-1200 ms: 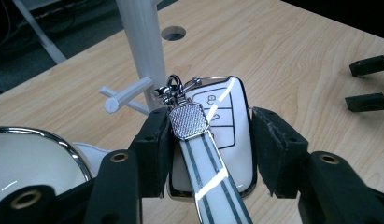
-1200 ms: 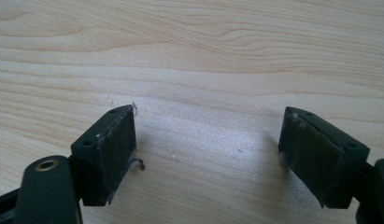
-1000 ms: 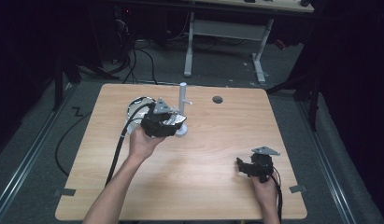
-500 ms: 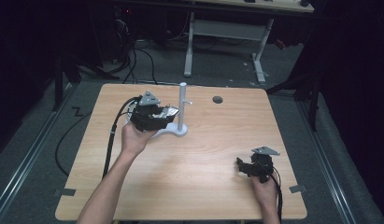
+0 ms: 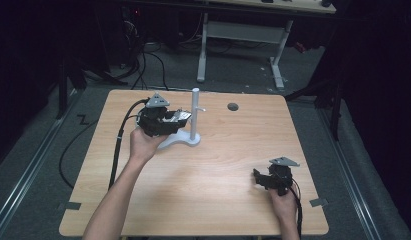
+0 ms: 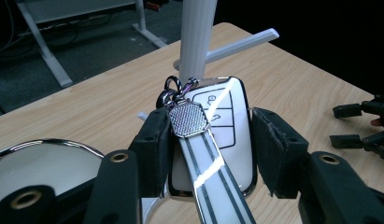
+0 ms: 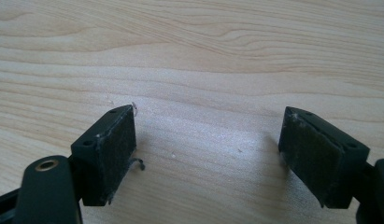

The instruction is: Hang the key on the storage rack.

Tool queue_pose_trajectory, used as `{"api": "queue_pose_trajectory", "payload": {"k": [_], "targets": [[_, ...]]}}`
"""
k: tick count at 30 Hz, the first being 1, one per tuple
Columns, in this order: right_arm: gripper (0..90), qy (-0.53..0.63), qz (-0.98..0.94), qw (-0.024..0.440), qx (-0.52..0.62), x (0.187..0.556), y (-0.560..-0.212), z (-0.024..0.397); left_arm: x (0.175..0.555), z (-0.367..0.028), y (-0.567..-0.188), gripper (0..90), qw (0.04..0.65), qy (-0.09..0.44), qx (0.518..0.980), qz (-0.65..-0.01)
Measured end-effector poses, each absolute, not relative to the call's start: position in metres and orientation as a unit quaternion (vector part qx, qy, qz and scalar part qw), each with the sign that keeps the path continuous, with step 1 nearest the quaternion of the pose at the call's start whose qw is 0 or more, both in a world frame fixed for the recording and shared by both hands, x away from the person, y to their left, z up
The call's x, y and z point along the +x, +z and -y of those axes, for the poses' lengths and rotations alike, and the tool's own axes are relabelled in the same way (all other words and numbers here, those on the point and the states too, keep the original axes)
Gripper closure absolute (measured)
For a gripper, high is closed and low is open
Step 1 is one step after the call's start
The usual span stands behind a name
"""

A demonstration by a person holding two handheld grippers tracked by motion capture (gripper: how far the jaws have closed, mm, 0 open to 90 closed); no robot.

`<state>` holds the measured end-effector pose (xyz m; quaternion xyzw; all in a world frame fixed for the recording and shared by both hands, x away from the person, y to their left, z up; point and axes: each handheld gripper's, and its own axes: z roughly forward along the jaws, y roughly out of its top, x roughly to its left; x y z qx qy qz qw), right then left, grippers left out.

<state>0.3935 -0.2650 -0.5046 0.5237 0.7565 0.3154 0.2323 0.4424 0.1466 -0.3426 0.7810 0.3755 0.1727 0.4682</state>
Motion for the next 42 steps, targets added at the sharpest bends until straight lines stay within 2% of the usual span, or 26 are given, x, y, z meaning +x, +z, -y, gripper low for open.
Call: {"api": "queue_pose_trajectory", "payload": {"k": [16,27,42], "targets": [[19.2,0.315,-0.757,0.232,0.524,0.393,-0.505,0.265,0.444,-0.161,-0.346,49.7,0.482,0.151,0.778,-0.373],[19.2,0.315,-0.757,0.232,0.524,0.393,-0.505,0.265,0.443,-0.178,-0.36,49.4,0.508,0.128,0.76,-0.385],[19.2,0.315,-0.757,0.232,0.524,0.393,-0.505,0.265,0.448,-0.167,-0.368,49.5,0.516,0.127,0.757,-0.38]]}}
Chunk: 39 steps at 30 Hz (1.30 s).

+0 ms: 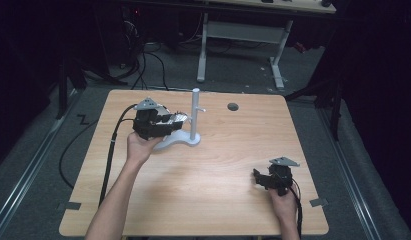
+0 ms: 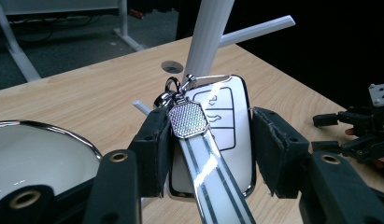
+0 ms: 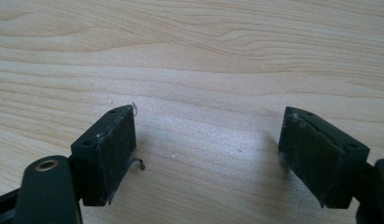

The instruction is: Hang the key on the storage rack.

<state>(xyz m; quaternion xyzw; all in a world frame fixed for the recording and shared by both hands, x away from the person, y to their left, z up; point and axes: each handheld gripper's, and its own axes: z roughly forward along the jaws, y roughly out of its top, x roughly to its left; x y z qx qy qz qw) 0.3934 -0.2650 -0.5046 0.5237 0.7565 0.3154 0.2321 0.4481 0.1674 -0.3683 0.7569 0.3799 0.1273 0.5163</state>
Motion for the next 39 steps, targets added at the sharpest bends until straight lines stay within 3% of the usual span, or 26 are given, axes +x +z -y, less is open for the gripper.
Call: {"api": "queue_pose_trajectory", "payload": {"k": [15,39], "targets": [[19.2,0.315,-0.757,0.233,0.523,0.393,-0.505,0.265,0.434,-0.146,-0.378,49.6,0.481,0.176,0.778,-0.364],[19.2,0.316,-0.757,0.233,0.524,0.393,-0.505,0.265,0.433,-0.137,-0.386,49.8,0.483,0.175,0.777,-0.364]]}}
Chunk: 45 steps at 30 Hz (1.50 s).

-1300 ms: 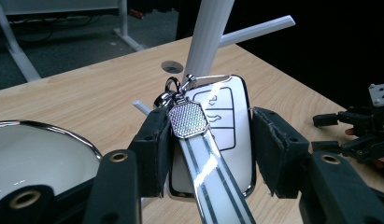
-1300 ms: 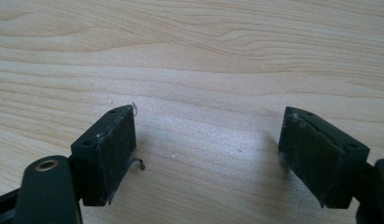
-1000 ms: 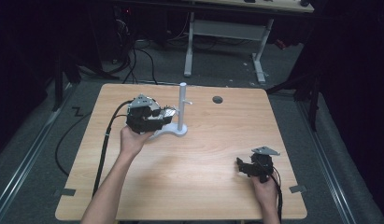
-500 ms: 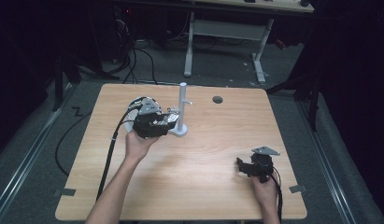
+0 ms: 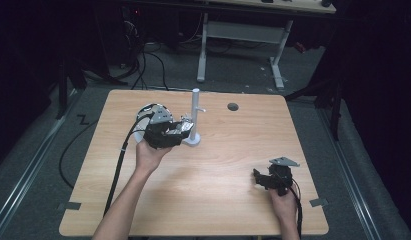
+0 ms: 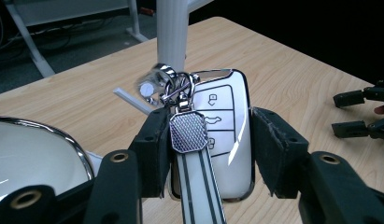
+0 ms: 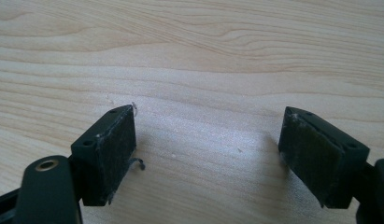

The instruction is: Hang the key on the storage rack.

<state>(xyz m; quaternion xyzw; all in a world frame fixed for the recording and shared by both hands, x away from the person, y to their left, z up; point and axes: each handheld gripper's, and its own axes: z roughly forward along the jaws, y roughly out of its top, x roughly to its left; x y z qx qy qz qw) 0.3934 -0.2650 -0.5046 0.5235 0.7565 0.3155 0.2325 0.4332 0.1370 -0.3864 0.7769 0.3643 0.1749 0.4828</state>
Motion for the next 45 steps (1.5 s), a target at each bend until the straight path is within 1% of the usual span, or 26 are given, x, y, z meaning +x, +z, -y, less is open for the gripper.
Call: {"api": "queue_pose_trajectory", "payload": {"k": [8,16,37,45], "targets": [[19.2,0.315,-0.757,0.232,0.524,0.393,-0.505,0.265,0.437,-0.132,-0.392,49.7,0.479,0.168,0.78,-0.366],[19.2,0.315,-0.757,0.232,0.523,0.393,-0.505,0.265,0.438,-0.125,-0.398,49.7,0.469,0.173,0.786,-0.364],[19.2,0.316,-0.757,0.232,0.524,0.393,-0.505,0.265,0.444,-0.121,-0.429,49.7,0.456,0.171,0.777,-0.4],[19.2,0.315,-0.756,0.232,0.524,0.393,-0.505,0.265,0.445,-0.121,-0.439,49.7,0.453,0.181,0.766,-0.419]]}}
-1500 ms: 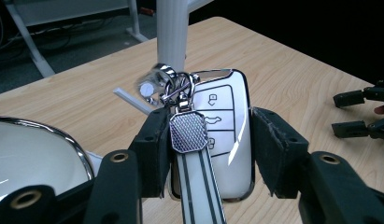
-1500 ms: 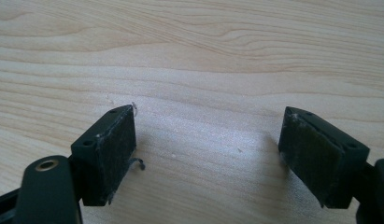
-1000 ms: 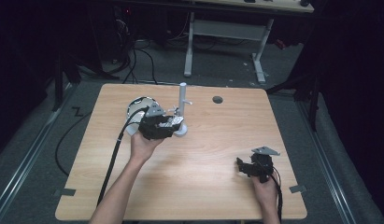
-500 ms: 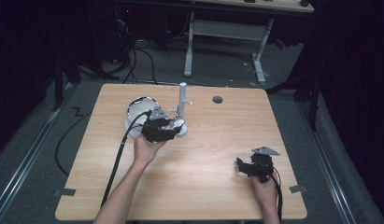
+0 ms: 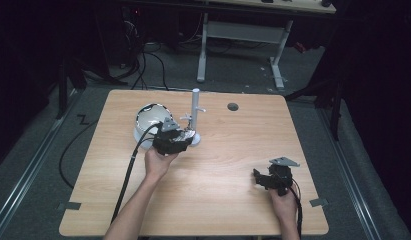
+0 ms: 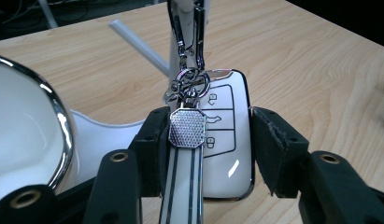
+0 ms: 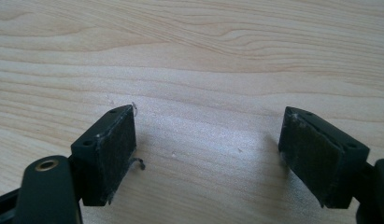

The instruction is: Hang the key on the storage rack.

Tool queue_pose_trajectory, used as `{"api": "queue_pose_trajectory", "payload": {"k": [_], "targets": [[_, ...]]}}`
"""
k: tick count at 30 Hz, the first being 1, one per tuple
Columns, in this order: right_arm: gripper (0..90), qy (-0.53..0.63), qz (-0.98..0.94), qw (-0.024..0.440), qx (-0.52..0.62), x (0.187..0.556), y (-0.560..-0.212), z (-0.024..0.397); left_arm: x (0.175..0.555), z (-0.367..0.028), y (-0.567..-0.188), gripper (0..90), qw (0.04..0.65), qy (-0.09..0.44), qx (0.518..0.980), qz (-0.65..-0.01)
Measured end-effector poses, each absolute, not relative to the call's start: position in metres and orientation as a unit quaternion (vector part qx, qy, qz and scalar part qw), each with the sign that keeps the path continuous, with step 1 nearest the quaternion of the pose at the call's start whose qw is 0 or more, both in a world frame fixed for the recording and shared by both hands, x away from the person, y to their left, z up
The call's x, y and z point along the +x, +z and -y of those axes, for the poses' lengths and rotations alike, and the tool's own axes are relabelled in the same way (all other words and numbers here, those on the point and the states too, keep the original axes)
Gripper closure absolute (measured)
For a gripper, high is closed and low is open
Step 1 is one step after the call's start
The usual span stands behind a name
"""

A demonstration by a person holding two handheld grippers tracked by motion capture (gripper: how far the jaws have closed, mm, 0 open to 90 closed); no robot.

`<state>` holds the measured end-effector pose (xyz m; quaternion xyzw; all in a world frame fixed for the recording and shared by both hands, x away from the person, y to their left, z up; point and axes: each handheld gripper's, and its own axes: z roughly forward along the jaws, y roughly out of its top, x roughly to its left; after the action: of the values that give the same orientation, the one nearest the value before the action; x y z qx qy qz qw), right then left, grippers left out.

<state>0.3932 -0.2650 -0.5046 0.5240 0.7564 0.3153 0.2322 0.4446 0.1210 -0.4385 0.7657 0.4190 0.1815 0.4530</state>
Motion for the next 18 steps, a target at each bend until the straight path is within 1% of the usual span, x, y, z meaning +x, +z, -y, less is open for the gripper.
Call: {"api": "queue_pose_trajectory", "payload": {"k": [8,18], "targets": [[19.2,0.315,-0.757,0.232,0.524,0.3932,-0.5046,0.265,0.4455,-0.1226,-0.442,49.6,0.45,0.185,0.763,-0.426],[19.2,0.316,-0.757,0.232,0.523,0.3932,-0.5046,0.265,0.4468,-0.1149,-0.4488,49.4,0.437,0.19,0.77,-0.425]]}}
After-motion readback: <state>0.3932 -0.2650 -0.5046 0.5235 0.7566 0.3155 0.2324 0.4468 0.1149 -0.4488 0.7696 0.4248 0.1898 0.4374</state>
